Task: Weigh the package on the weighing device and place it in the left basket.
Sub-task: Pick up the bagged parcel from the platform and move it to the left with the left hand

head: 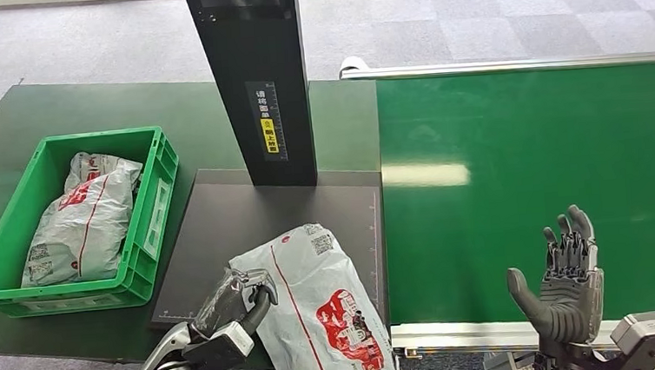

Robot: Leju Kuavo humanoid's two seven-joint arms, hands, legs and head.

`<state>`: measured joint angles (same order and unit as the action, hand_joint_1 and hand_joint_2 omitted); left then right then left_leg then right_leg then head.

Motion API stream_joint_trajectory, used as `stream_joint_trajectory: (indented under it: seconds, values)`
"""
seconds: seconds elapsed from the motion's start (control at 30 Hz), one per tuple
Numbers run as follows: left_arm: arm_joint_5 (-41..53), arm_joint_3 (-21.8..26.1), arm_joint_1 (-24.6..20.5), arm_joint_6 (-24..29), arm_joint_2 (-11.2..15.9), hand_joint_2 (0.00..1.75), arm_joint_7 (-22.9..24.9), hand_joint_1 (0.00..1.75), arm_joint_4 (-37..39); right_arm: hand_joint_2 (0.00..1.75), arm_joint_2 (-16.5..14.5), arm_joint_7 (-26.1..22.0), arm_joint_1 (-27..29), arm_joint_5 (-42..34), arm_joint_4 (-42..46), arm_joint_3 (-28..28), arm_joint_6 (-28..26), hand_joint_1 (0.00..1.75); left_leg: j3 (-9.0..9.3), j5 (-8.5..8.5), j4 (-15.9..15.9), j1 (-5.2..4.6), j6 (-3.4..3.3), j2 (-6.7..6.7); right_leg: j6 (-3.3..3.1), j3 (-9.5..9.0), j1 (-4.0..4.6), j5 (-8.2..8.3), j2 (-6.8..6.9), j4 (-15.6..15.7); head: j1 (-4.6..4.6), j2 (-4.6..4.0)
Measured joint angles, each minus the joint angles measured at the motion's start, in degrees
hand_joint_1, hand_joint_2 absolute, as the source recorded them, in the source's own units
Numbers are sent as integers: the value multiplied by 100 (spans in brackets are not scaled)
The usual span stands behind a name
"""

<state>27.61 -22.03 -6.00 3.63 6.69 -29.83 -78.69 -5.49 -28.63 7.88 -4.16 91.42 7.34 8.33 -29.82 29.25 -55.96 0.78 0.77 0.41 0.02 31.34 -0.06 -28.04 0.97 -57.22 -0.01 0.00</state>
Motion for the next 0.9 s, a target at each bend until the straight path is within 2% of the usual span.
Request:
stream_joint_trajectory:
  seconds: [0.1, 0.3, 0.6, 0.9]
  values:
    - [2, 4, 2, -1, 0, 175, 0, 0, -4, 175, 3, 0, 0, -3, 0, -7, 0, 0, 0, 0, 0, 0, 0, 0, 0, 0, 0, 0, 0, 0, 0, 0]
    - [265, 4, 4, -15, 23, 175, 64, 0, -6, 175, -3, 5, 2, 21, 1, -7, -13, 0, 0, 0, 0, 0, 0, 0, 0, 1, 0, 0, 0, 0, 0, 0]
    - [653, 84, 24, -123, 404, 175, 96, 0, -157, 175, -67, 50, 4, 196, 16, 41, 81, 0, 0, 0, 1, 1, 0, 1, 0, 2, 1, 0, 0, -1, -1, 0]
    - [664, 129, 26, -129, 529, 175, 94, 0, -192, 175, -107, 55, 3, 199, 16, 98, 103, 0, -1, 0, 0, 0, 0, 1, 0, 3, 0, 0, 0, 0, 1, 0]
